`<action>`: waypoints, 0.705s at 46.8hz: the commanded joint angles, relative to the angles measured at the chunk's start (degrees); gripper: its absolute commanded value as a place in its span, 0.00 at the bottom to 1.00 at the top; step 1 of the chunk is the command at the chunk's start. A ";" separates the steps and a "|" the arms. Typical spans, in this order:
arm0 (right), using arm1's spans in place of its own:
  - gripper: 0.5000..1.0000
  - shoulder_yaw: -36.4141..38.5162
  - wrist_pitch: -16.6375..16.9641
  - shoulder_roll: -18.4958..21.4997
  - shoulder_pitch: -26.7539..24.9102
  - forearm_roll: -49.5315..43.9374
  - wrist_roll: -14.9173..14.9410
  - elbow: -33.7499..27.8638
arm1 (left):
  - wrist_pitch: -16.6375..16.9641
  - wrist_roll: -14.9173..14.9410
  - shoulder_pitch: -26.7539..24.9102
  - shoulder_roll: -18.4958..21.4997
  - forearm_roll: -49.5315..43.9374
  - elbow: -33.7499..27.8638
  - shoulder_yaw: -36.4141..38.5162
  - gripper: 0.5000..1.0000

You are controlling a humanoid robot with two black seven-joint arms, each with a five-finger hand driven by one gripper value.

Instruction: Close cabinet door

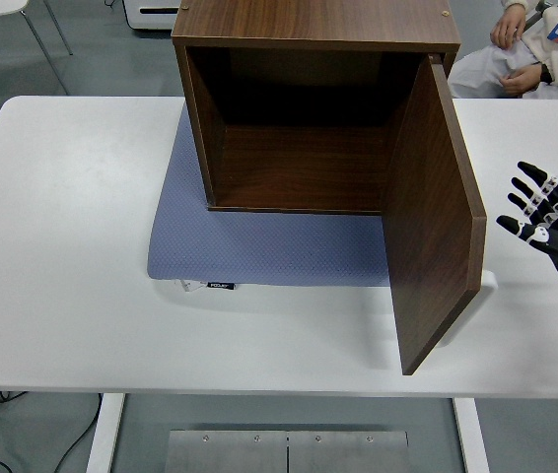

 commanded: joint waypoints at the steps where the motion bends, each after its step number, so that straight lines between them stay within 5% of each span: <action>1: 1.00 0.00 0.07 0.00 0.00 -0.02 0.00 0.00 | 0.00 0.00 -0.01 0.00 0.00 0.00 0.00 1.00; 33: 1.00 0.00 -0.02 0.00 0.18 -0.02 0.00 -0.09 | 0.08 0.00 0.34 0.00 -0.18 0.00 0.00 1.00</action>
